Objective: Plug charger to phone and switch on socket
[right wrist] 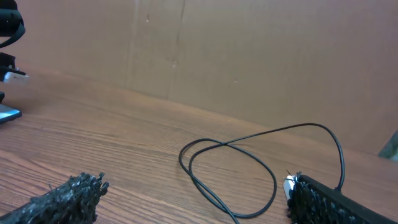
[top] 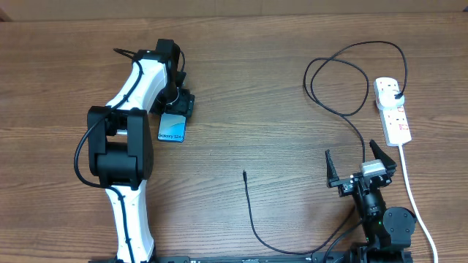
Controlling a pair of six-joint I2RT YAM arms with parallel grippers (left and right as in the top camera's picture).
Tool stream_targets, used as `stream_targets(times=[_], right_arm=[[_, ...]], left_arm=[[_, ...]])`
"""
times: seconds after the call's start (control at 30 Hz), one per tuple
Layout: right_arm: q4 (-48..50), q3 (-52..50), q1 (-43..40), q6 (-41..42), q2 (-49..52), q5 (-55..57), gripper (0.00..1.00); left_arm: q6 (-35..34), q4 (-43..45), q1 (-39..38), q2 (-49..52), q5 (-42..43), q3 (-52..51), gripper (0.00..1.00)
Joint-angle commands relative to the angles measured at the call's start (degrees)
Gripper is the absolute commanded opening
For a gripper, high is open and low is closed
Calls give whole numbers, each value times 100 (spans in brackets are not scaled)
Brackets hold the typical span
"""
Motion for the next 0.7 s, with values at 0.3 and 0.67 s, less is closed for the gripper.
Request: stream_targets(times=[0.3,0.67], right_arm=[[28,-59,26,7,-57,55,100],[28,-59,26,7,-57,55,100]], left_arm=[[92,-20,-70,317,-35,-74,75],[92,-20,-70,317,-35,-74,68]])
